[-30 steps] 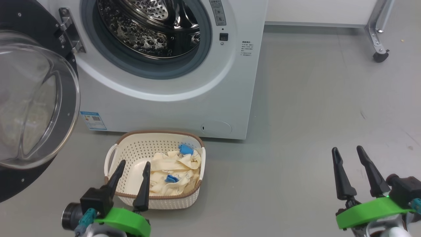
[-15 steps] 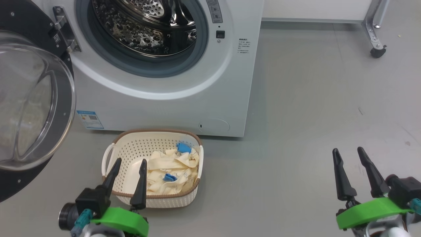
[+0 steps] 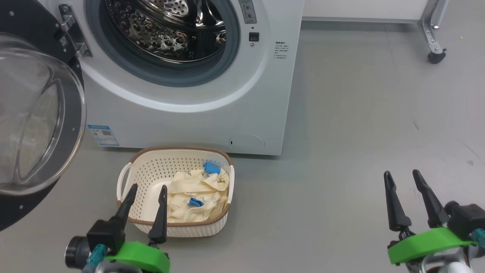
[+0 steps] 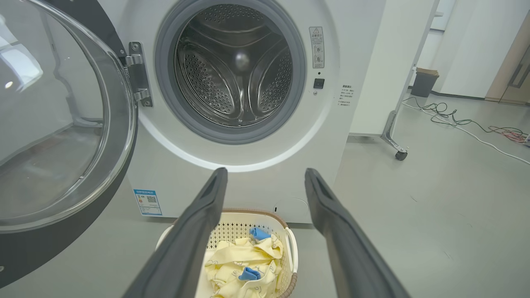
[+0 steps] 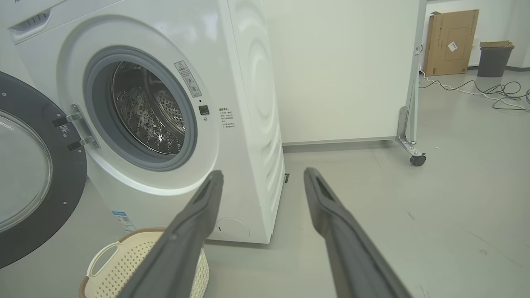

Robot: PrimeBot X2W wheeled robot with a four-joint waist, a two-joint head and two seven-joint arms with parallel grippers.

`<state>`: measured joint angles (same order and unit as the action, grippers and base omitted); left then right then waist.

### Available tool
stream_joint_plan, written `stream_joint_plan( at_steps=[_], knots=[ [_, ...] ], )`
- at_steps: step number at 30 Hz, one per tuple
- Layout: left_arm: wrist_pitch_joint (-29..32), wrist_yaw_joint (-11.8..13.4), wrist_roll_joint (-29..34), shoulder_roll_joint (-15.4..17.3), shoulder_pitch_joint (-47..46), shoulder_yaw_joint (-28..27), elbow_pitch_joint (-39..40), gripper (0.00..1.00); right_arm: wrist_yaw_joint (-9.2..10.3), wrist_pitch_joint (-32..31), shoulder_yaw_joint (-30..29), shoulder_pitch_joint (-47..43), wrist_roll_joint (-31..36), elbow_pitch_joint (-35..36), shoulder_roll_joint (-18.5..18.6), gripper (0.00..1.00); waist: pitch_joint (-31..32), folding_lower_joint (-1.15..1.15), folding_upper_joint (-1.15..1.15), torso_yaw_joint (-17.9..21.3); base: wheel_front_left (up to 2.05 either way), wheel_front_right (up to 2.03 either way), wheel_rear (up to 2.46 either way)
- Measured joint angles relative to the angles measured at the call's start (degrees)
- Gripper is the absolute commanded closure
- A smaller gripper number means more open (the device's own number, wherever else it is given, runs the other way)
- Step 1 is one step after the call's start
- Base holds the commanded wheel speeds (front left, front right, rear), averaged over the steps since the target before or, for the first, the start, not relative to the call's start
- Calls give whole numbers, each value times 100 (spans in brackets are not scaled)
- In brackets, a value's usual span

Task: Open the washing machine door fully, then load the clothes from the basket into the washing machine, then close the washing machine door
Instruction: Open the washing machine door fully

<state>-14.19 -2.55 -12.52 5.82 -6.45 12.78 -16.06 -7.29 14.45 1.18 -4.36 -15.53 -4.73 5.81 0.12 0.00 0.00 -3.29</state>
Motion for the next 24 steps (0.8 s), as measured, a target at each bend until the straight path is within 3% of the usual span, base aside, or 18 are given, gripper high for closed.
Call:
stream_joint_plan(
  at_steps=[14,24],
  knots=[
    [0,-94,145,-110,0,-148,1,0,0,0,-80,6,73,-52,-45,0,-36,0,0,-27,0,0,0],
    [0,-153,192,-145,1,-268,33,0,0,-1,-194,15,558,-149,-62,0,-9,0,0,-36,0,0,0]
  ],
)
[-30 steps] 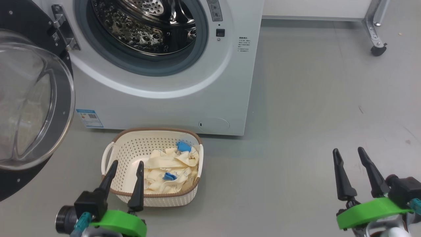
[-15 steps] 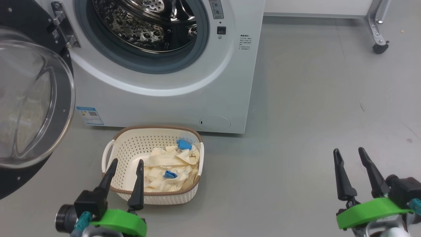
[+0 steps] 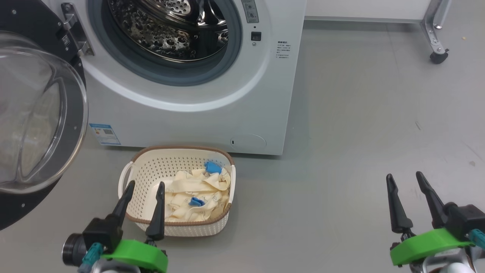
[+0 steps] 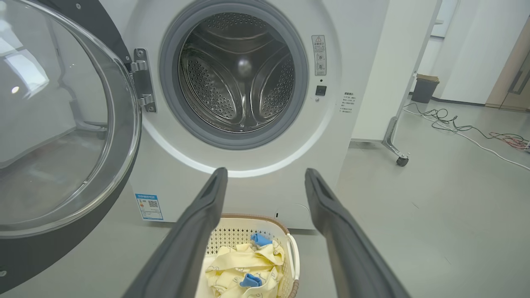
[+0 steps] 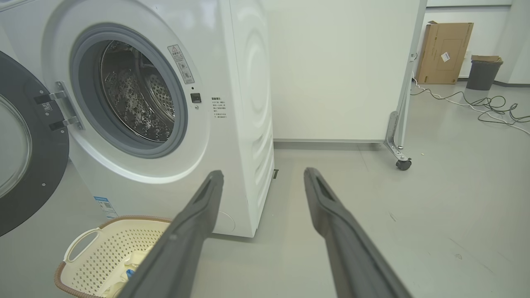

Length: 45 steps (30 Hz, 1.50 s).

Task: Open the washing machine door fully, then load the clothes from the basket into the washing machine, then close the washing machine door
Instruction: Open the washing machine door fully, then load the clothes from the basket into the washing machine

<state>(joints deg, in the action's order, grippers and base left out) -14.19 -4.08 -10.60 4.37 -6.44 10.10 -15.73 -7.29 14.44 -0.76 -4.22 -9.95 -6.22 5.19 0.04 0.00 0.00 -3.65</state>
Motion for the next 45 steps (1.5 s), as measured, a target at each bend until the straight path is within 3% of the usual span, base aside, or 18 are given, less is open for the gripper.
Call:
stream_joint_plan(
  at_steps=[22,45],
  knots=[
    [0,-252,-315,-26,2,-48,-10,0,0,1,0,42,3,-127,-41,0,25,0,0,-1,12,-12,0],
    [0,-293,-151,-19,102,-48,104,0,0,1,-11,55,-5,-143,-67,0,-33,1,0,-100,140,-140,0]
  ],
)
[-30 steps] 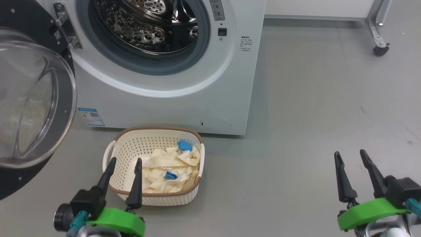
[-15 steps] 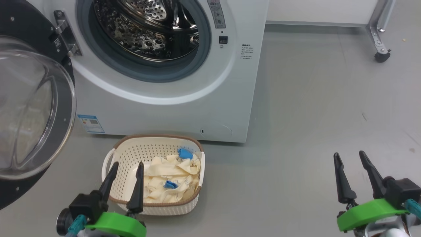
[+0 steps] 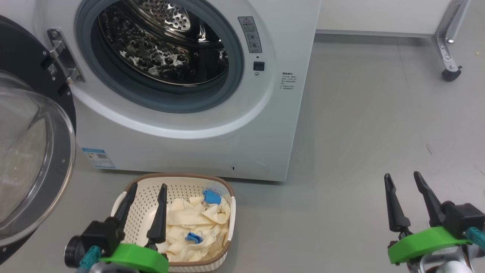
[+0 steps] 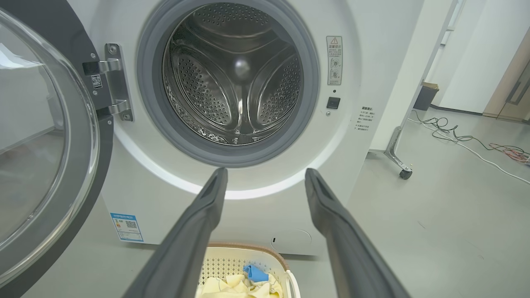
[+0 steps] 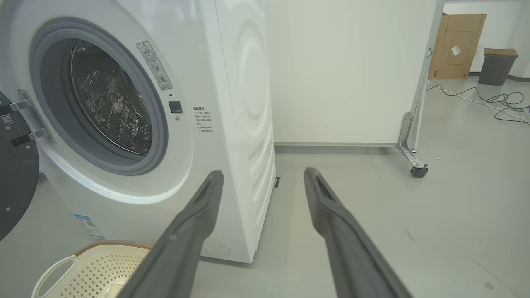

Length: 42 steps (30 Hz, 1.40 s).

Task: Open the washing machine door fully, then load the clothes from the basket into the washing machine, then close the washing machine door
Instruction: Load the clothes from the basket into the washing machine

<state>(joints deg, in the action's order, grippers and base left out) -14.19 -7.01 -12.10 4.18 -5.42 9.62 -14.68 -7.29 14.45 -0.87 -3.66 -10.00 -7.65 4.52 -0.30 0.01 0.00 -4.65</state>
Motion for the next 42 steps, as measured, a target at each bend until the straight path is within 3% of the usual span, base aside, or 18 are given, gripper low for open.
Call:
stream_joint_plan(
  at_steps=[32,42],
  knots=[
    [0,-8,52,-36,3,10,-36,0,0,0,-11,48,-8,-14,-9,0,39,-1,0,-30,4,-4,0],
    [0,-9,60,-56,-145,48,-339,0,0,-1,-65,115,-7,-126,4,0,-580,-1,0,-2,0,0,0]
  ],
)
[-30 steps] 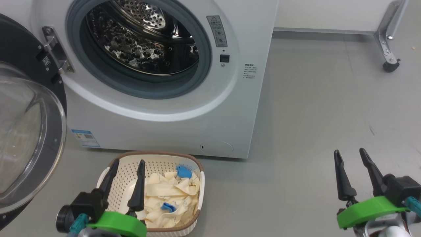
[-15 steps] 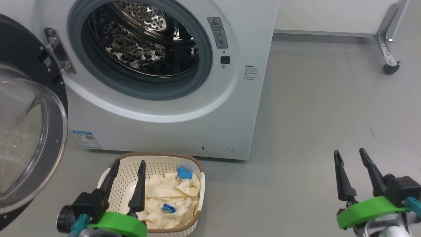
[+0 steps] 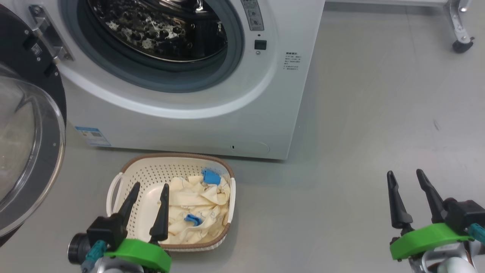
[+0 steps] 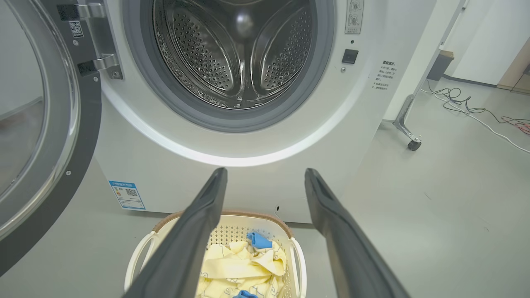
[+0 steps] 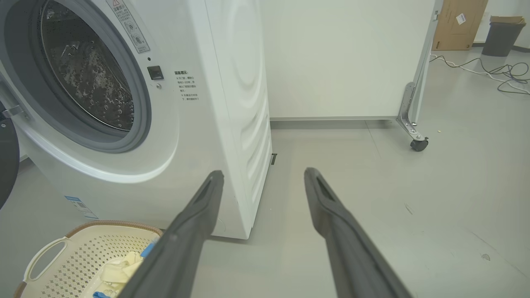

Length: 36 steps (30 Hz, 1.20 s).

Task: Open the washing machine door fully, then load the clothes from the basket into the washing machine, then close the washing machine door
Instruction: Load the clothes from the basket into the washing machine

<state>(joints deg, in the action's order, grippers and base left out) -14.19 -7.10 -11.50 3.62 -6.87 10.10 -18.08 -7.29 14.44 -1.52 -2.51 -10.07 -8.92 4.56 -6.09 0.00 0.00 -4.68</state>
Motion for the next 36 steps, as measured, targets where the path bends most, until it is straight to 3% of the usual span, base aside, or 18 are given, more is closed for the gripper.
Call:
stream_joint_plan(
  at_steps=[7,14,26,36],
  knots=[
    [-1,-2,20,-30,-609,11,-328,0,0,1,-22,451,56,-82,21,0,-719,1,0,39,0,0,0],
    [-19,-19,-141,64,-1463,196,-1202,0,0,1,8,912,153,-109,32,0,-1559,1,0,119,0,0,0],
    [399,-42,-1115,367,-3325,1716,-3234,0,0,1,227,1715,319,-69,105,0,-2856,1,0,348,0,0,0],
    [1191,-42,-1935,738,-4328,3187,-4103,0,0,2,303,1919,363,18,65,0,-3800,1,0,691,0,0,0]
  ],
)
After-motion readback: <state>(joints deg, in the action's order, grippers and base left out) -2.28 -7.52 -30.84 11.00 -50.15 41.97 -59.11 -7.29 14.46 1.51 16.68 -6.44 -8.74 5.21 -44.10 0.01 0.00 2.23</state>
